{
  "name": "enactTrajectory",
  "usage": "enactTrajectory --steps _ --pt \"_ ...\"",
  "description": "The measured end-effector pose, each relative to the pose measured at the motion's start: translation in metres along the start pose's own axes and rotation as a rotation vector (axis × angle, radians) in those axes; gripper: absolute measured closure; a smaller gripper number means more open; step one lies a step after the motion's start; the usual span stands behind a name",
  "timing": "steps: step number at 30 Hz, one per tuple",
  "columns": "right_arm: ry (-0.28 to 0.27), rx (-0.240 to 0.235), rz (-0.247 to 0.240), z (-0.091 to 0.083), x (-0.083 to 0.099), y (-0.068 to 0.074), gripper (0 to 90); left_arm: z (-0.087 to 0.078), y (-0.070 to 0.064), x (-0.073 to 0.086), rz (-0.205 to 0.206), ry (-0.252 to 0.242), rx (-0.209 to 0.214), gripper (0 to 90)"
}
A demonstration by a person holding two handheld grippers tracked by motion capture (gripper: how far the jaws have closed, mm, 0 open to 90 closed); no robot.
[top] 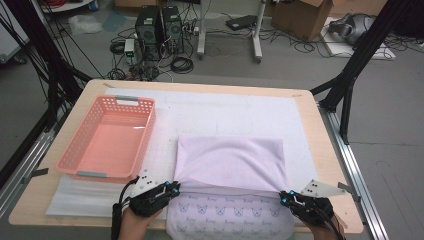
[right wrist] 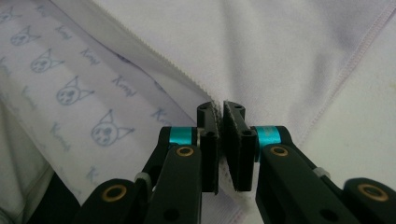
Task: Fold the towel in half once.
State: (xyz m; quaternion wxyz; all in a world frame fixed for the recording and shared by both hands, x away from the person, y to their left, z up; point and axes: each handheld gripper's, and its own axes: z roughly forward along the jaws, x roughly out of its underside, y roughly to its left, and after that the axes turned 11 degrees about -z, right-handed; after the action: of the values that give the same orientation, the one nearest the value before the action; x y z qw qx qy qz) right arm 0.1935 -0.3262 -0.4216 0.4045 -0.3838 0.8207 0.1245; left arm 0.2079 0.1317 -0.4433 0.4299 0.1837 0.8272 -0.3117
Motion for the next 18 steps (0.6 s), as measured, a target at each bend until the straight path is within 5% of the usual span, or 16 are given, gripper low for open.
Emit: enactTrajectory --steps 10,14,18 --pt "0.02 -0.04 0.002 -0.017 0.014 0.019 84.3 -0.014 -0.01 0.014 -0.012 0.049 0.038 81.4" --pt "-0.002 -0.049 0.032 -0.019 0.013 0.016 64.1 -0.009 -0.005 0.006 -0.056 0.047 0.066 52.0" --pt "-0.123 -0.018 0.1 -0.029 0.006 0.004 60.2 -0.008 -0.003 -0.006 -0.057 -0.04 0.073 43.7"
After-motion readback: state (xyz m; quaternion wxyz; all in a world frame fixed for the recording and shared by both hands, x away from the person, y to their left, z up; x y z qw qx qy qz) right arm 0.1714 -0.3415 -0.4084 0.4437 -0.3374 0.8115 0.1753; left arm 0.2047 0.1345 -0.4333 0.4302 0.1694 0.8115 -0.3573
